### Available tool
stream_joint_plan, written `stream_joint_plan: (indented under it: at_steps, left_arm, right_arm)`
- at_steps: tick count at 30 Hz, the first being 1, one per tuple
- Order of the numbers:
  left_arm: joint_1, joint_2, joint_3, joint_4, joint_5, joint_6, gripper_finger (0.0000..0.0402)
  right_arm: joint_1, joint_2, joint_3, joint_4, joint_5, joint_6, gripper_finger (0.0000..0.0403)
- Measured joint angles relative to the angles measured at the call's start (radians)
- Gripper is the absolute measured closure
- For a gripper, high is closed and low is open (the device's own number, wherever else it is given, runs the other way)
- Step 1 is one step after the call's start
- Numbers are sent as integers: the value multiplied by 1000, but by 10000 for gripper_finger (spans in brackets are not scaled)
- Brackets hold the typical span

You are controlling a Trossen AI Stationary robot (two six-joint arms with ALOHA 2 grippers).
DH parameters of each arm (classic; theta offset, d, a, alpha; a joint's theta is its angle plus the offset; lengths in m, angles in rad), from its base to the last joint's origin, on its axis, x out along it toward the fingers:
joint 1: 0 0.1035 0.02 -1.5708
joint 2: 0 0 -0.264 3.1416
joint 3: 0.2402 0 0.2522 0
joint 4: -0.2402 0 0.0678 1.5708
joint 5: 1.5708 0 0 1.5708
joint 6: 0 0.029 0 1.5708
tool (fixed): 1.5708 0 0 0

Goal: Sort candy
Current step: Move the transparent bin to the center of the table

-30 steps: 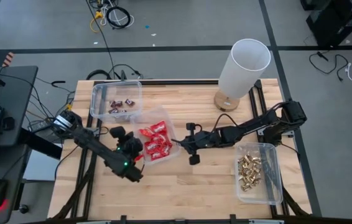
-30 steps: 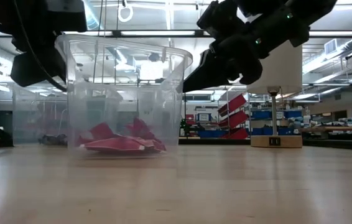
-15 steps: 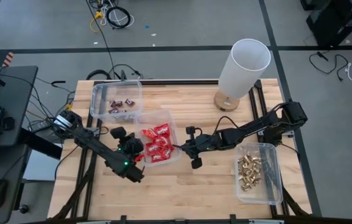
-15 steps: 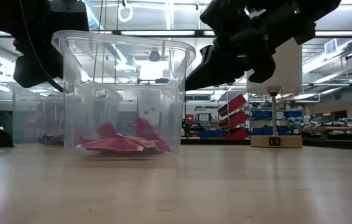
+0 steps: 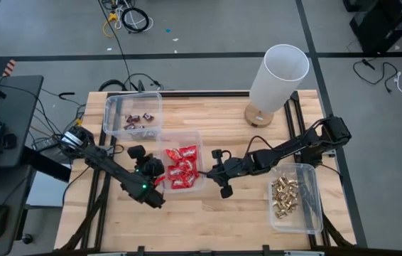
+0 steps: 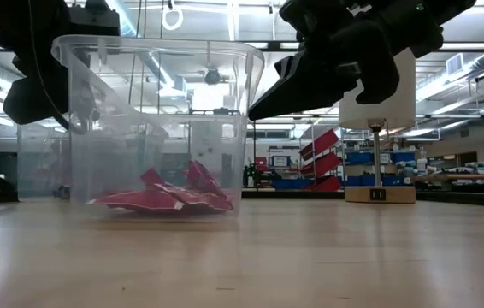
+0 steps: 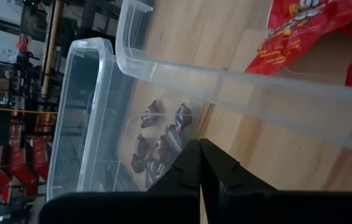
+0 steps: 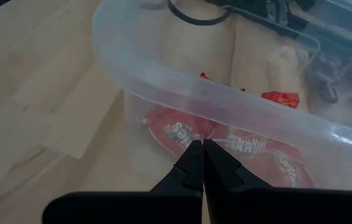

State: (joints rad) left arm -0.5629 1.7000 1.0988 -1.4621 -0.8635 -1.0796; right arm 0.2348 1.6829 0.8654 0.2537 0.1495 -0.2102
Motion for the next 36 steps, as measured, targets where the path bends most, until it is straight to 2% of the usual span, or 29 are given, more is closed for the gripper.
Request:
stream_joint_plan:
  at_steps: [4, 10, 13, 15, 21, 30, 36]
  left_arm:
    - [0, 0, 0, -37, 48, 3, 402]
    - [-36, 0, 26, -106, 186, 2, 402]
    - [-77, -14, 70, -107, 199, 37, 402]
    - [-102, -35, 108, -107, 175, 59, 402]
    - [-142, -105, 166, -108, -13, 119, 402]
    - [-118, -192, 169, -109, -61, 267, 401]
    - [-53, -248, 169, -109, -133, 345, 401]
  right_arm:
    - [0, 0, 0, -31, 12, 33, 403]
    - [0, -24, 0, -119, 109, 87, 403]
    - [-1, -60, 0, -174, 140, 120, 403]
    - [-1, -83, 0, -195, 145, 129, 403]
    - [-1, -135, 0, -204, 145, 124, 403]
    - [-1, -147, 0, -213, 145, 133, 403]
    - [-1, -147, 0, -224, 145, 134, 403]
